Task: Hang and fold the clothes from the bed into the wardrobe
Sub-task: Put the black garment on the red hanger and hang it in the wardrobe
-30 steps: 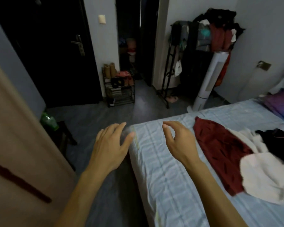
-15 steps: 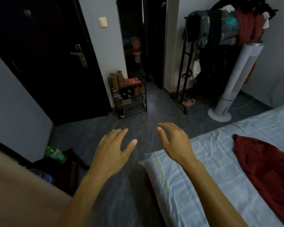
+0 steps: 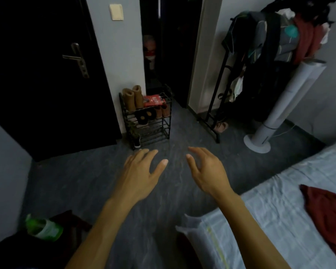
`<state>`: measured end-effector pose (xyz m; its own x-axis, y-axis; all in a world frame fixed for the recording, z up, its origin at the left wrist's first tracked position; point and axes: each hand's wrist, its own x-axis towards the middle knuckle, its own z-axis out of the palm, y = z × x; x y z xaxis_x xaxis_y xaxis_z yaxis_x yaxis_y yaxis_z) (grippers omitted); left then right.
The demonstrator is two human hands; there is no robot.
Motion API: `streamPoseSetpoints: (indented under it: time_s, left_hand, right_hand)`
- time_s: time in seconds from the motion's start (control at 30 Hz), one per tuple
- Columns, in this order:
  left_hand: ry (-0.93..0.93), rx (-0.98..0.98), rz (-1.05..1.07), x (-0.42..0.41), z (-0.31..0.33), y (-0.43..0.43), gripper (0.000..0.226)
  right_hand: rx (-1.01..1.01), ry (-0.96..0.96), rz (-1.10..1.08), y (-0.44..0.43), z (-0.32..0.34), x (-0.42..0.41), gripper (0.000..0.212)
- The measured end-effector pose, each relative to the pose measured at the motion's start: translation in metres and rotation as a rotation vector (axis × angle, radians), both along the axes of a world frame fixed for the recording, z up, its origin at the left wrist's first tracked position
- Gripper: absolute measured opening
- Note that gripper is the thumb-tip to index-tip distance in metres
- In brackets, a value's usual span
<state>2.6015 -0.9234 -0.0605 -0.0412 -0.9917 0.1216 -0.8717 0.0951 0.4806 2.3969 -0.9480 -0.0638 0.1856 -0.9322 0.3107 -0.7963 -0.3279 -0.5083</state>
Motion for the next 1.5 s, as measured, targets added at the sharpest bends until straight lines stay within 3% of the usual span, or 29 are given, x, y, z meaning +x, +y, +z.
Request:
streamPoseSetpoints:
  time_s: [0.23, 0.47, 0.73, 1.03, 1.23, 1.5]
  left_hand:
    - [0.026, -0.023, -0.21, 0.034, 0.018, -0.125, 0.085]
    - [-0.039, -0.019, -0.383, 0.005, -0.007, -0.25, 0.09]
    - [-0.279, -0.003, -0.549, -0.071, -0.002, -0.4, 0.094]
    - [-0.287, -0.039, -0.763, -0.198, -0.003, -0.557, 0.1]
    - [-0.244, -0.014, -0.989, -0.306, -0.032, -0.645, 0.106]
    - [-0.307, -0.053, -1.39, -0.452, -0.036, -0.753, 0.079]
  right_hand:
    - [-0.043, 0.135, -0.161, -0.084, 0.018, 0.041, 0.043]
    - [0.076, 0.235, -0.316, -0.178, -0.004, 0.019, 0.049]
    - [0.041, 0.096, -0.47, -0.319, -0.021, -0.049, 0.053]
    - [0.103, 0.18, -0.706, -0.419, -0.011, -0.156, 0.042]
    - [0.272, 0.287, -0.846, -0.473, -0.035, -0.241, 0.058]
    - [0.33, 0.282, -1.201, -0.537, -0.017, -0.334, 0.047]
